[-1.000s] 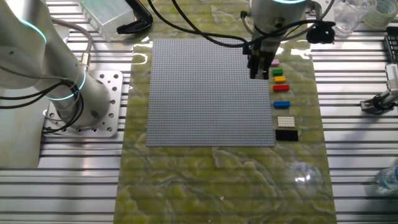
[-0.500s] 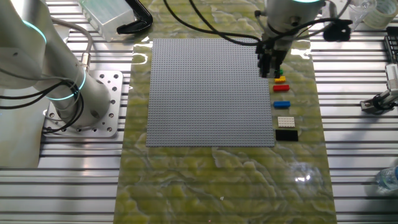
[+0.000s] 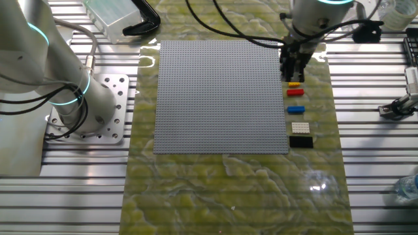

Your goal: Build with small Lego blocks

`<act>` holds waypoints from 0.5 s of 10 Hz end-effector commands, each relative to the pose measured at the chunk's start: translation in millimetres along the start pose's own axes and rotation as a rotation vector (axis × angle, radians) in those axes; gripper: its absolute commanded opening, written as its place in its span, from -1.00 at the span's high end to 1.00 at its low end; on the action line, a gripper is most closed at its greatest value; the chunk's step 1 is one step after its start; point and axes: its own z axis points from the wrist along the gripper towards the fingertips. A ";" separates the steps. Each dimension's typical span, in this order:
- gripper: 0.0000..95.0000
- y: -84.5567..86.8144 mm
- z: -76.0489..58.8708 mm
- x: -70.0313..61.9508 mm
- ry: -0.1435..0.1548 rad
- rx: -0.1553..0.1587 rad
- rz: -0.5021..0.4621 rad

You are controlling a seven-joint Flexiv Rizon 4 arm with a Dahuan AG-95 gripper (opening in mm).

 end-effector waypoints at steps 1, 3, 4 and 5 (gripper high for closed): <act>1.00 -2.7 7.9 -0.8 -0.008 0.006 -0.016; 1.00 -2.3 17.8 -6.9 -0.009 0.020 -0.023; 1.00 -1.2 21.0 -10.3 -0.015 0.023 -0.034; 1.00 0.8 23.8 -14.7 -0.019 0.024 -0.039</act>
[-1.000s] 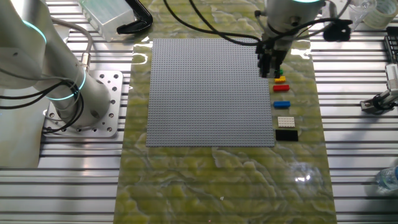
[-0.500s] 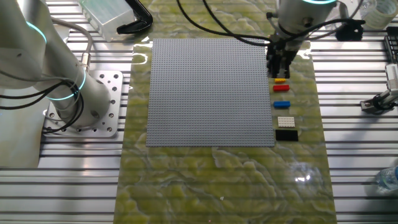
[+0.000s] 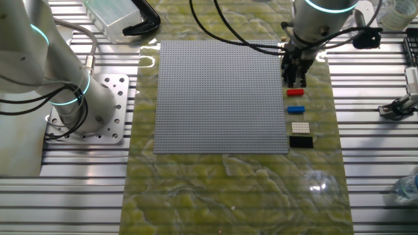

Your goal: Build with small Lego blocks

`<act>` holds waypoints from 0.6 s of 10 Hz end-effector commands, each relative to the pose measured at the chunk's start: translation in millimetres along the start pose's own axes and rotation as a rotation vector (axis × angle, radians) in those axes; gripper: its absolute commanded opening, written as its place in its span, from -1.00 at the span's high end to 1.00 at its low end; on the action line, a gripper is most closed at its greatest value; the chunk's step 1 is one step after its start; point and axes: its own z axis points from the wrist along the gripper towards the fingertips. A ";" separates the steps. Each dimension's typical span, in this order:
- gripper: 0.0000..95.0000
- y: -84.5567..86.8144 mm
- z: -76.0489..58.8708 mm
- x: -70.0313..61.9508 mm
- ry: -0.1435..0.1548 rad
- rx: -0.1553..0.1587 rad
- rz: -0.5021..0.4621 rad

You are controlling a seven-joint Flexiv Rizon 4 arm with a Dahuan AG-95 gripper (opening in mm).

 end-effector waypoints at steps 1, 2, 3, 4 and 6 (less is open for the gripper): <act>1.00 2.6 3.0 -6.9 -0.008 0.000 -0.006; 1.00 5.6 3.6 -12.2 -0.003 0.001 -0.013; 1.00 6.2 4.6 -13.5 0.001 0.005 -0.020; 1.00 6.0 6.6 -13.7 0.002 0.006 -0.032; 1.00 5.9 7.7 -13.8 0.005 0.006 -0.031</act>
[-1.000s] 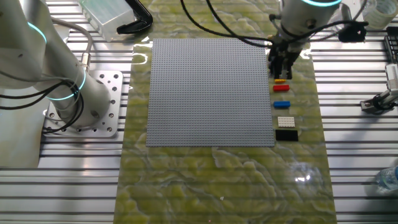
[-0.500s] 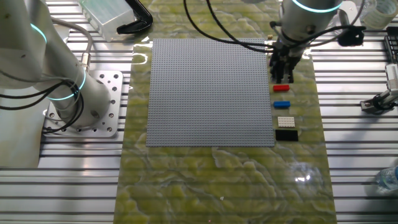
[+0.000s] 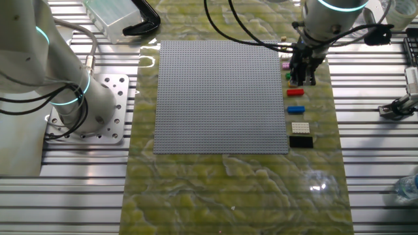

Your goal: Build with small Lego blocks

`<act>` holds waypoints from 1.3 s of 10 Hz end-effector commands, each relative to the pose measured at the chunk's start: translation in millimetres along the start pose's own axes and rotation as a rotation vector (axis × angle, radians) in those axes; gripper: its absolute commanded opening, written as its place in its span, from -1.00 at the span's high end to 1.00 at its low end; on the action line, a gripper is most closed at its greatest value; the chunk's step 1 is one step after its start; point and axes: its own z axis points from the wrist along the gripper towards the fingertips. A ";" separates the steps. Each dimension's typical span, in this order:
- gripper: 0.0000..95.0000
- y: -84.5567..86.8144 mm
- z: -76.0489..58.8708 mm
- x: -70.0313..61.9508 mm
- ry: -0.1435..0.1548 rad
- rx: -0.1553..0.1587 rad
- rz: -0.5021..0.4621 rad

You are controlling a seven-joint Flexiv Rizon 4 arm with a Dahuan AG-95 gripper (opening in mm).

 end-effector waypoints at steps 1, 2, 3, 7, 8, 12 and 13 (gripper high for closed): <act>1.00 -0.8 0.0 1.0 0.003 0.000 0.006; 1.00 -1.1 2.3 0.9 0.002 -0.001 0.007; 1.00 -1.4 5.1 0.8 0.001 -0.003 0.006; 1.00 -1.4 5.1 0.8 0.056 -0.002 0.043; 1.00 -1.4 5.1 0.8 0.073 -0.005 0.031; 1.00 -4.5 11.9 1.0 0.041 -0.018 0.047; 1.00 -4.5 11.9 1.0 0.028 -0.024 0.041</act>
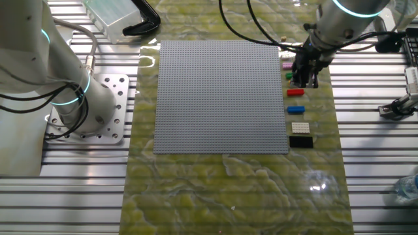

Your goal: Build with small Lego blocks

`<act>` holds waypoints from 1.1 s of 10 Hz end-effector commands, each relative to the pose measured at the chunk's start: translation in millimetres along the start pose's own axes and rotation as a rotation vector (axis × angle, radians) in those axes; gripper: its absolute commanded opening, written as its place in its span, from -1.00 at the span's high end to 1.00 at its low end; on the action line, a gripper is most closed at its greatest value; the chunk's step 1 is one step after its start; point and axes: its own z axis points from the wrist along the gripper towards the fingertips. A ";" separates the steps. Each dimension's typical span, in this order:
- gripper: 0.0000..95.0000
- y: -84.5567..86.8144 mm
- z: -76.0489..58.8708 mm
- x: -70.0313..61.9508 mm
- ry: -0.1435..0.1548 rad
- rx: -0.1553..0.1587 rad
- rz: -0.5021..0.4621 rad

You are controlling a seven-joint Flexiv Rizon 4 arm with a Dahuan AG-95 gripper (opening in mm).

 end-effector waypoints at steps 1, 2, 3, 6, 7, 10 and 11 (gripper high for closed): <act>0.60 -2.3 2.5 2.0 -0.098 -0.021 0.010; 0.60 -2.3 2.5 2.0 -0.109 -0.023 0.022; 0.60 -2.7 6.9 -1.3 -0.113 -0.022 0.027; 0.60 -4.7 18.8 -6.1 -0.117 -0.024 0.023; 0.60 -4.9 24.2 -9.7 -0.129 -0.026 0.023; 0.20 0.0 34.5 -19.0 -0.156 -0.036 0.016; 0.20 3.9 35.9 -23.0 -0.158 -0.036 0.020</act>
